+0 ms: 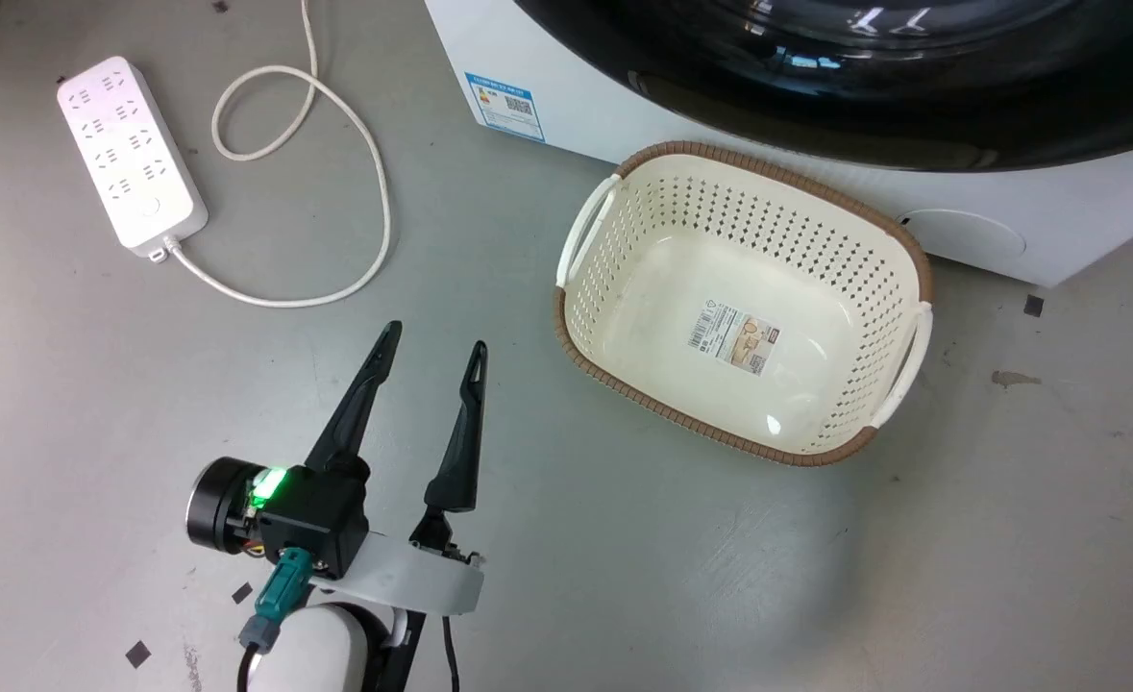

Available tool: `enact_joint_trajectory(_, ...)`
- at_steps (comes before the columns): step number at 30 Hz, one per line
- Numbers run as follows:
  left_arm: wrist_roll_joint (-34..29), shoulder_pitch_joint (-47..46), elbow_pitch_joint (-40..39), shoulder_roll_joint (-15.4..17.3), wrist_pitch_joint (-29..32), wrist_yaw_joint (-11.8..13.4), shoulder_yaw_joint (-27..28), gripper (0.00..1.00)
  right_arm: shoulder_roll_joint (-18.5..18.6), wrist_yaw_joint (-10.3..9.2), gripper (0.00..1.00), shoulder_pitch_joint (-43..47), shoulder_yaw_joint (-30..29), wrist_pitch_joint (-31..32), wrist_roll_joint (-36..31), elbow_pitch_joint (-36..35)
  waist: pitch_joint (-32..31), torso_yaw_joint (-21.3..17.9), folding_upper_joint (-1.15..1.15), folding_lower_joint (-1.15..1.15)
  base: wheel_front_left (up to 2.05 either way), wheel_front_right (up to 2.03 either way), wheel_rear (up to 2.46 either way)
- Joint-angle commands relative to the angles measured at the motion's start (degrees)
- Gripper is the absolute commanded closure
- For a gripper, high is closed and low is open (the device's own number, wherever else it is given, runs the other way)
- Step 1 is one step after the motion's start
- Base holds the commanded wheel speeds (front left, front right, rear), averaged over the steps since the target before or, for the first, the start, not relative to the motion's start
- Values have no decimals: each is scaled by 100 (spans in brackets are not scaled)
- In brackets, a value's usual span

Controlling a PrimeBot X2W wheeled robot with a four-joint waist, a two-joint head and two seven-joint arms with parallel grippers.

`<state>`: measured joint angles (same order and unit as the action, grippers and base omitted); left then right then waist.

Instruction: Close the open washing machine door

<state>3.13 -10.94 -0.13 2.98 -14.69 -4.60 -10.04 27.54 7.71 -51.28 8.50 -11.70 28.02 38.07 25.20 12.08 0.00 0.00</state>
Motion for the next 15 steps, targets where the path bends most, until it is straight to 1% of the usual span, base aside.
enact_joint_trajectory(1, -3, -96, -20, -7, -30, 46, -3, 0, 40, -22, 100, -163, -81, -7, -4, 97, 6, 1, 0, 0, 0, 0, 0)
enact_joint_trajectory(7, -7, -113, -2, -9, -30, 82, -4, 0, -54, -22, 100, -369, -75, -100, -44, 443, -40, -24, 0, 0, 0, 0, 0)
enact_joint_trajectory(13, -2, -51, 96, -9, -30, 69, 34, 0, -166, -22, 100, -115, 119, -250, -63, 520, -396, -125, 0, 0, 0, 0, 0)
enact_joint_trajectory(14, 1, -35, 113, -10, -30, 62, 44, 0, -169, -22, 87, -31, 154, -274, -94, 493, -485, -149, 0, 0, 0, 0, 0)
enact_joint_trajectory(15, 4, -14, 136, -10, -30, 54, 55, 0, -199, -22, 0, 80, 169, -291, -97, 479, -598, -178, 0, 0, 0, 0, 0)
